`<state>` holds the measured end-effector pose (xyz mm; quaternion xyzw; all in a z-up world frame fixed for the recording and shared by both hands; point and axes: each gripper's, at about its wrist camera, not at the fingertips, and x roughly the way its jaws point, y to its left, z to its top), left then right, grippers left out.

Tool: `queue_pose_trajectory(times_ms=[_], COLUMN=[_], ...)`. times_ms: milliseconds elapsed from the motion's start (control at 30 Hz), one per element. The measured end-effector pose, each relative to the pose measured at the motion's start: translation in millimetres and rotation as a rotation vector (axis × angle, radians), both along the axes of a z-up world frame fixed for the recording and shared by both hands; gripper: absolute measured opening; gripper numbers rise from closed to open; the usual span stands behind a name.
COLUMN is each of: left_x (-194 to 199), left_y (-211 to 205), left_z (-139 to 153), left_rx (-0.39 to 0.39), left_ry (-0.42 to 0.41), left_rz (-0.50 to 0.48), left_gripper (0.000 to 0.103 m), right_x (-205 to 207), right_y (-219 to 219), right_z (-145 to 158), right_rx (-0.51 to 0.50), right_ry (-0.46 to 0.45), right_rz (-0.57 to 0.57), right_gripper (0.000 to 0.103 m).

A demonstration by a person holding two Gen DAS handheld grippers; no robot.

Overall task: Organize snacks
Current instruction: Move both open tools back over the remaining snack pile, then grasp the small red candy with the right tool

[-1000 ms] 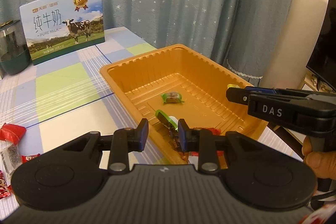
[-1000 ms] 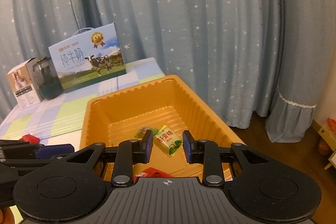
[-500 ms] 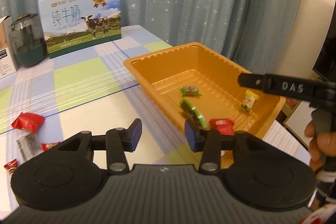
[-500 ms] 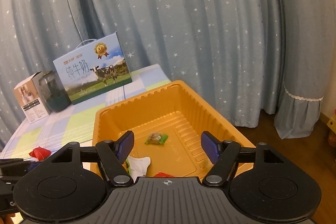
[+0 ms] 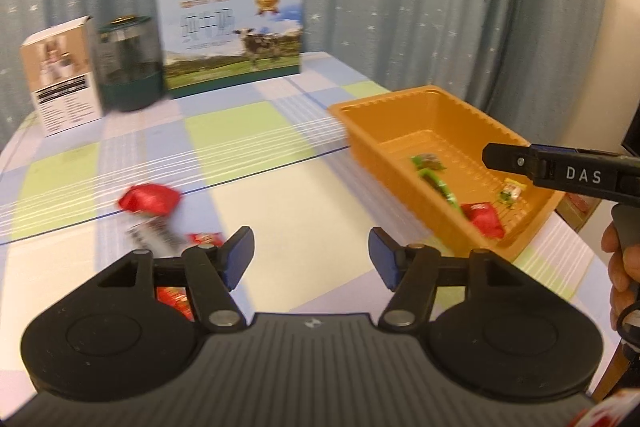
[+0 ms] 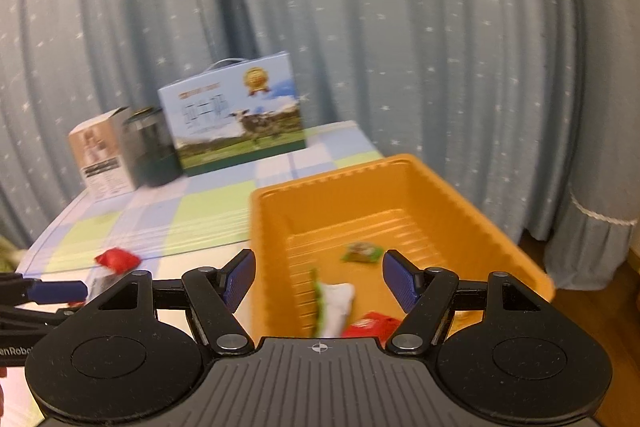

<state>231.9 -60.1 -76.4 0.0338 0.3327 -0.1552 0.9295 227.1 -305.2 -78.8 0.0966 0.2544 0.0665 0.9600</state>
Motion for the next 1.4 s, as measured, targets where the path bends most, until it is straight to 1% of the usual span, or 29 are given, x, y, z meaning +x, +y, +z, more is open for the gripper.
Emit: queue_pose_trajectory(times_ms=[333,633,767,933,1033,1167,1200,1233,1300,1367,1400], left_x=[-23,-30,-27,-14,-8,-2,0,2,6,7,8], left_y=[70,109,125,144,152,165,168,170,175,177,179], left_z=[0,-16,-22,-27,-29,-39,-41,-43,-44,-45,-45], left_rx=[0.038,0.084,0.098,0.107,0.129,0.107,0.094,0.083,0.075,0.076,0.075], left_ry=[0.001,0.02,0.026,0.037,0.029,0.046,0.06,0.071,0.075,0.073,0.075], left_rz=[0.117,0.166,0.181,0.206,0.213,0.248,0.256,0.263,0.27,0.281,0.285], left_gripper=[0.062,0.062,0.062,0.062,0.062,0.062,0.062,0.062,0.062,0.062,0.062], right_x=[1,2,6,11,15,24,27,29,32,34,35], right_y=[63,112,132,164,180,199,204,208,215,222,226], right_z=[-7,-12,-17,-26,-32,-44,-48,-52,-59,-62,-64], right_rx=[-0.049,-0.055,-0.038,-0.065,-0.07,-0.083,-0.091,-0.098,-0.104,-0.11,-0.114], right_ry=[0.002,0.013,0.032,0.045,0.05,0.067,0.074,0.083,0.096,0.093,0.091], right_rz=[0.162,0.257,0.301,0.382,0.42,0.456,0.465,0.475,0.493,0.508,0.515], right_gripper=[0.07,0.07,0.07,0.07,0.07,0.07,0.068,0.062,0.057,0.055,0.052])
